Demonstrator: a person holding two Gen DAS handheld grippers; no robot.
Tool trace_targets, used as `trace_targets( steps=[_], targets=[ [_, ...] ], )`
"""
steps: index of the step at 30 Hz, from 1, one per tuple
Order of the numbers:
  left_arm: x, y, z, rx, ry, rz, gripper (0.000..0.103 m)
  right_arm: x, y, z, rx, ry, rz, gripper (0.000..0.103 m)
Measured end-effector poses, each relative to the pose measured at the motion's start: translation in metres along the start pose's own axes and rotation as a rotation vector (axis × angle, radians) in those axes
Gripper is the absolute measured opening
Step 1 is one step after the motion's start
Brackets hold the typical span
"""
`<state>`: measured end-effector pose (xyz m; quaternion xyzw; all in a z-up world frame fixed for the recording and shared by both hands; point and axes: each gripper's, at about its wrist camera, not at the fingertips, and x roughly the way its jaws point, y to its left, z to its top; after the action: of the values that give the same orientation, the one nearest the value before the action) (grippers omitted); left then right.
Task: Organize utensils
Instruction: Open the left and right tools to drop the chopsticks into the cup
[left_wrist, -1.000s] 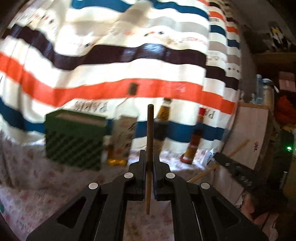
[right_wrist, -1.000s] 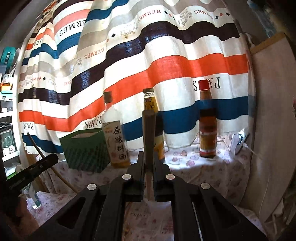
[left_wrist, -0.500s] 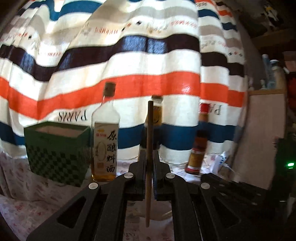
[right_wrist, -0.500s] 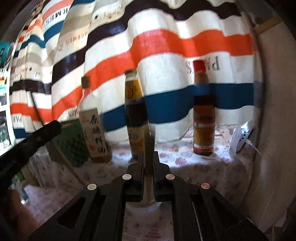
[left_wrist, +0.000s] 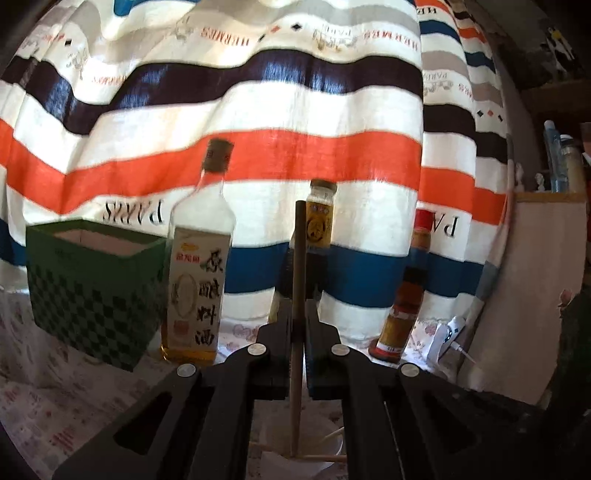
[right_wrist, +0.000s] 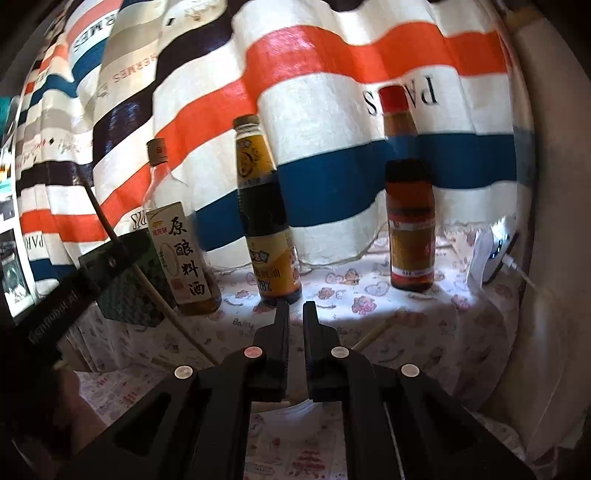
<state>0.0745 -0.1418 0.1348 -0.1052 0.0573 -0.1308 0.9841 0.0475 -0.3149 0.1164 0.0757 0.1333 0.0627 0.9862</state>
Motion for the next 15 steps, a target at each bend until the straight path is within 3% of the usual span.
trace_targets(
  steps=[6,7,8,9,11,15],
  targets=[
    [0.014,0.000,-0.023,0.032,0.085,-0.051,0.005,-0.002,-0.005,0.001,0.008,0.000,-0.003,0.008],
    [0.013,0.000,-0.025,0.044,0.085,-0.040,0.012,-0.003,-0.005,0.002,0.010,0.000,-0.002,0.009],
    [0.011,-0.001,-0.026,0.051,0.090,-0.035,0.026,-0.003,-0.005,0.002,0.013,0.003,0.000,0.009],
    [0.009,0.000,-0.026,0.051,0.091,-0.034,0.031,-0.002,-0.005,0.002,0.018,0.010,0.007,0.009],
    [0.001,0.003,-0.023,0.052,0.083,-0.033,0.044,-0.001,-0.006,0.002,0.026,0.024,0.017,0.018],
    [-0.016,0.006,-0.016,0.119,0.063,-0.008,0.053,-0.002,-0.007,0.001,0.056,0.024,0.017,0.044]
  ],
)
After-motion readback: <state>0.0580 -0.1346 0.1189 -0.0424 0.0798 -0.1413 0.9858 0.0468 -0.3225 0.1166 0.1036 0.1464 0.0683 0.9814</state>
